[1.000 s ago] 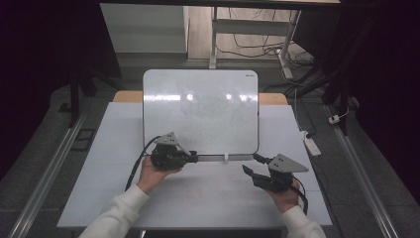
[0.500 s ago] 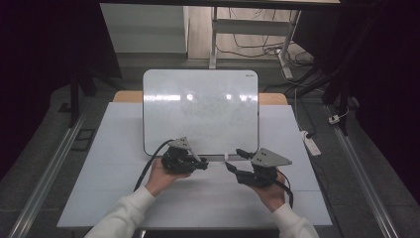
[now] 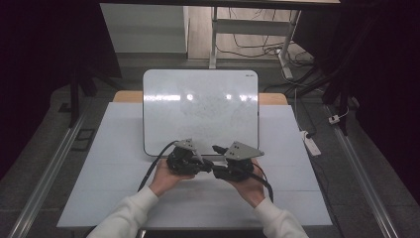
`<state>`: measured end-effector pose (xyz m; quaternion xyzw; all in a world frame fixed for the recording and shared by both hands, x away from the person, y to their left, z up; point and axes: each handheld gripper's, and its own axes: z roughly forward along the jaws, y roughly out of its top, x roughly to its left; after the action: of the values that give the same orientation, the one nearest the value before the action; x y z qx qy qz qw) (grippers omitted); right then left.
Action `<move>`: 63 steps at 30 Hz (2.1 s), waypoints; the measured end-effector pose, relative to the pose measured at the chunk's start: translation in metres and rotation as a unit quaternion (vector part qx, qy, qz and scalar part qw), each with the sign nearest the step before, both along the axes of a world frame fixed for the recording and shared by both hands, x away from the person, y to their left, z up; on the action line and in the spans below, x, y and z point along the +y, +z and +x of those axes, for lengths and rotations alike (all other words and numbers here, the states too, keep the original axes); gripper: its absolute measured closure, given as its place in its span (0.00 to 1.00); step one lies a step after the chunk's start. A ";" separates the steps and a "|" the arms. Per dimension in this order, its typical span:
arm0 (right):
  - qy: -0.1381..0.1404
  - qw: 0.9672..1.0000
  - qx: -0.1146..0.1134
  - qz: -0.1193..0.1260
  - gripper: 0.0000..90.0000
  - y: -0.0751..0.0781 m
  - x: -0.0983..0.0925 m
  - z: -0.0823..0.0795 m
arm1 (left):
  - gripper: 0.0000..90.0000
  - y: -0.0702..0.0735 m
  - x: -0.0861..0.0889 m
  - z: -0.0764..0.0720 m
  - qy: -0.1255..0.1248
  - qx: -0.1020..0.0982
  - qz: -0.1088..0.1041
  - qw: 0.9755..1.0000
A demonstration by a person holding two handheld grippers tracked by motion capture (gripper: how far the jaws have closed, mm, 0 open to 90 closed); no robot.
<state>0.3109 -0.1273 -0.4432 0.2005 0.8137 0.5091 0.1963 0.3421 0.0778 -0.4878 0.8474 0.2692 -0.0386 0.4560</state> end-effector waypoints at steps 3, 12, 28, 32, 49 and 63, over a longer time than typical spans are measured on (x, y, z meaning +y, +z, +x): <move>0.009 1.000 0.002 -0.010 0.63 -0.001 0.009 0.000 | 0.87 0.000 -0.001 0.000 -0.001 0.001 0.001 1.000; 0.003 0.999 -0.017 -0.036 0.86 -0.003 0.024 -0.003 | 0.87 -0.001 -0.006 -0.001 -0.005 0.002 0.008 1.000; -0.045 0.998 -0.035 0.013 0.89 0.019 -0.003 0.006 | 0.42 0.010 0.016 -0.025 0.071 -0.081 0.029 0.994; -0.082 0.995 -0.035 0.034 0.89 0.036 -0.023 0.021 | 0.36 0.010 0.044 -0.043 0.105 -0.109 0.048 0.987; -0.194 0.980 -0.007 0.048 0.89 0.097 -0.052 0.115 | 0.36 -0.011 0.136 -0.091 0.203 -0.116 0.073 0.969; -0.283 0.958 0.040 0.011 0.89 0.092 -0.055 0.190 | 0.36 -0.019 0.141 -0.085 0.213 -0.104 0.100 0.966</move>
<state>0.5004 -0.1827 -0.3513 0.4446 0.7253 0.4333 0.2976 0.2576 0.2192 -0.5072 0.8108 0.3977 0.1747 0.3923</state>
